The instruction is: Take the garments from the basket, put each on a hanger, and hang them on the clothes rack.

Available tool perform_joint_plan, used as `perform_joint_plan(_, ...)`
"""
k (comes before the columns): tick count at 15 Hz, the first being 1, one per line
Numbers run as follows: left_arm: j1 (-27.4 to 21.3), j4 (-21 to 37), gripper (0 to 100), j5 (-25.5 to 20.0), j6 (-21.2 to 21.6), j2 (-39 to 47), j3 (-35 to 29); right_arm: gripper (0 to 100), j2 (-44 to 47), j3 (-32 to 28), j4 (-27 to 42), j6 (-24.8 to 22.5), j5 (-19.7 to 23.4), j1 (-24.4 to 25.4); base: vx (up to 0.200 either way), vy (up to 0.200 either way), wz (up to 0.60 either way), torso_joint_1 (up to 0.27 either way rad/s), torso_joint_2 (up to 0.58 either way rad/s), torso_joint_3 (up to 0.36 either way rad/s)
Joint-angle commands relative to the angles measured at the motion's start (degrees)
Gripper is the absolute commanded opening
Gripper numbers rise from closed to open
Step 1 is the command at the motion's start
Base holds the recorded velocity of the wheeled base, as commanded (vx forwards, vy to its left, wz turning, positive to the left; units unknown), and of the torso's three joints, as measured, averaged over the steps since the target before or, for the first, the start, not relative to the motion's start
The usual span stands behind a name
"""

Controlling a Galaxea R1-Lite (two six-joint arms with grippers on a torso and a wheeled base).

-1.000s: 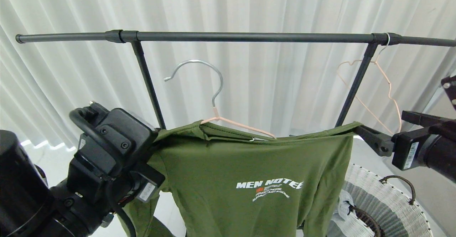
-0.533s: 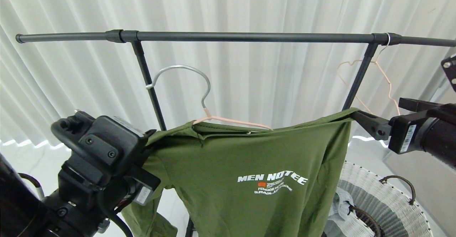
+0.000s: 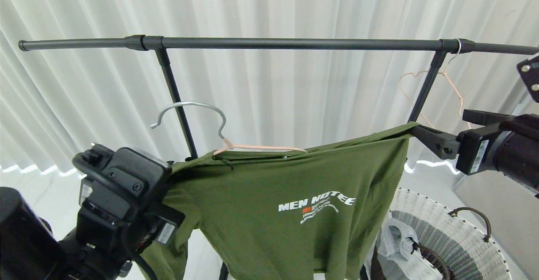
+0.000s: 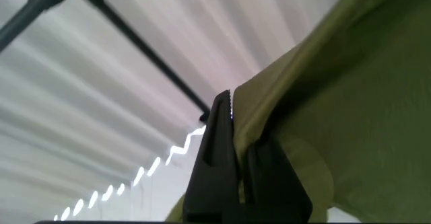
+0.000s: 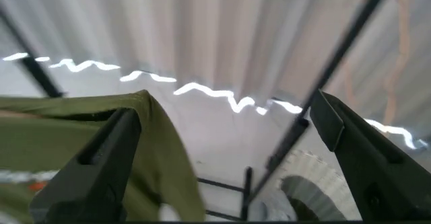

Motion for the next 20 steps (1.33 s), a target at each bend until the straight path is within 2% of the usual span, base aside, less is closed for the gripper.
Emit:
perform_joint_plan(1, 0.42, -0.26, 0, 0.69, -2.74, 2.81, -1.81, 100, -4.40, 0.47, 2.32, -0.19, 0.23, 10.29, 0.000, 0.000, 0.00, 0.000, 0.00, 0.000)
perform_joint_plan(2, 0.42, -0.26, 0, 0.69, -3.09, 2.90, -1.89, 100, -4.58, 0.55, 2.67, -0.19, 0.23, 10.90, 0.000, 0.000, 0.00, 0.000, 0.00, 0.000)
perform_joint_plan(3, 0.07, -0.44, 0, 0.69, -4.85, 2.98, -2.16, 100, -6.86, 0.82, 7.86, -0.72, 0.41, 16.44, 0.000, 0.000, 0.00, 0.000, 0.00, 0.000)
perform_joint_plan(4, 0.07, -0.70, 0, 0.60, -5.38, 2.72, -2.33, 100, -7.39, 0.90, 10.58, -1.07, 0.85, 17.58, 0.000, 0.000, 0.00, 0.000, 0.00, 0.000)
perform_joint_plan(7, -0.37, -3.25, 0, 0.60, -5.82, 2.72, -2.33, 100, -6.86, 1.96, 12.08, -2.39, 4.36, 17.67, 0.000, 0.000, 0.00, 0.000, 0.00, 0.000)
perform_joint_plan(12, -1.86, -3.78, 0, 0.60, -6.00, 2.63, -2.33, 100, 0.96, 0.03, 10.14, -9.33, 4.36, 17.41, 0.000, 0.000, 0.00, 0.000, 0.00, 0.000)
perform_joint_plan(16, -2.21, -3.78, 0, 0.51, -5.64, 2.63, -4.27, 100, 12.21, -5.34, 4.43, -14.34, 3.93, 16.44, 0.000, 0.000, 0.00, 0.000, 0.00, 0.000)
perform_joint_plan(20, -3.36, -3.78, 0, 0.51, -5.12, 4.48, -9.28, 100, 19.15, -14.04, 3.46, -18.12, 4.01, 13.54, 0.000, 0.000, 0.00, 0.000, 0.00, 0.000)
